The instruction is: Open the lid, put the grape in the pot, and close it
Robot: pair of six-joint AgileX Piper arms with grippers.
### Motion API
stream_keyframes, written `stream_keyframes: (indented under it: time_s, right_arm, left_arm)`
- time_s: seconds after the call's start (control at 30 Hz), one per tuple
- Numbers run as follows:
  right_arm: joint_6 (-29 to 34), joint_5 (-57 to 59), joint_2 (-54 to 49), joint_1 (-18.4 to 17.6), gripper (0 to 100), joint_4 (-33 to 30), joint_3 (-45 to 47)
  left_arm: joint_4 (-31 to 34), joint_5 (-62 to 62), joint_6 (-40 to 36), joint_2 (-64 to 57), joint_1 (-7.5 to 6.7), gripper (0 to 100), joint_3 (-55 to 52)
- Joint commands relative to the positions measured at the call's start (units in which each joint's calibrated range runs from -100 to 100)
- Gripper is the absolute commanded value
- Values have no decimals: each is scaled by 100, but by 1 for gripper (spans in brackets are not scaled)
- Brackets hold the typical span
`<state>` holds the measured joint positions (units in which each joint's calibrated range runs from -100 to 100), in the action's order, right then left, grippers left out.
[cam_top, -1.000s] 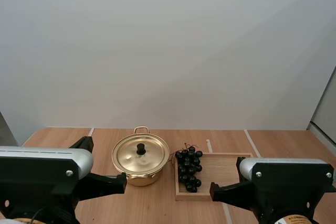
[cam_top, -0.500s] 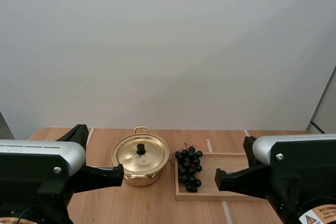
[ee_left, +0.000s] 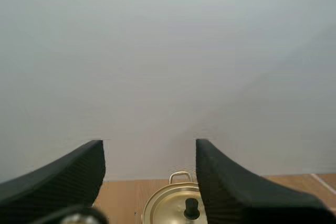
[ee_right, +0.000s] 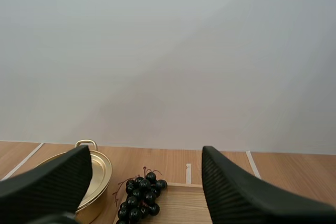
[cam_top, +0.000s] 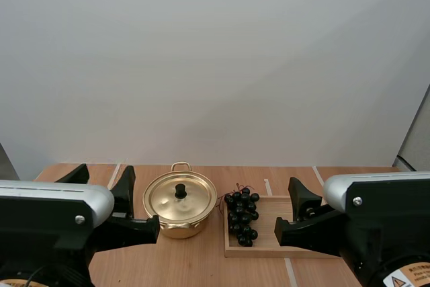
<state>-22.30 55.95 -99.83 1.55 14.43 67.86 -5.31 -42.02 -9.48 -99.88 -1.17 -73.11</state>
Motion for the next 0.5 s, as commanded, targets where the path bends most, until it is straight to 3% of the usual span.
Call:
stream_keyframes:
  time_s: [0.0,0.17,0.33,0.47]
  right_arm:
    - [-39,-108,-17,27,100,10,-59]
    - [-39,-22,-17,27,100,27,-59]
    - [-84,162,-17,27,100,227,-59]
    - [-919,629,92,27,100,895,-59]
  left_arm:
    - [2,-305,300,-12,4,100,40]
    - [-33,-630,821,-12,4,100,40]
    - [-516,-1254,2016,-12,4,100,40]
    - [-1046,-1691,2637,408,4,100,139]
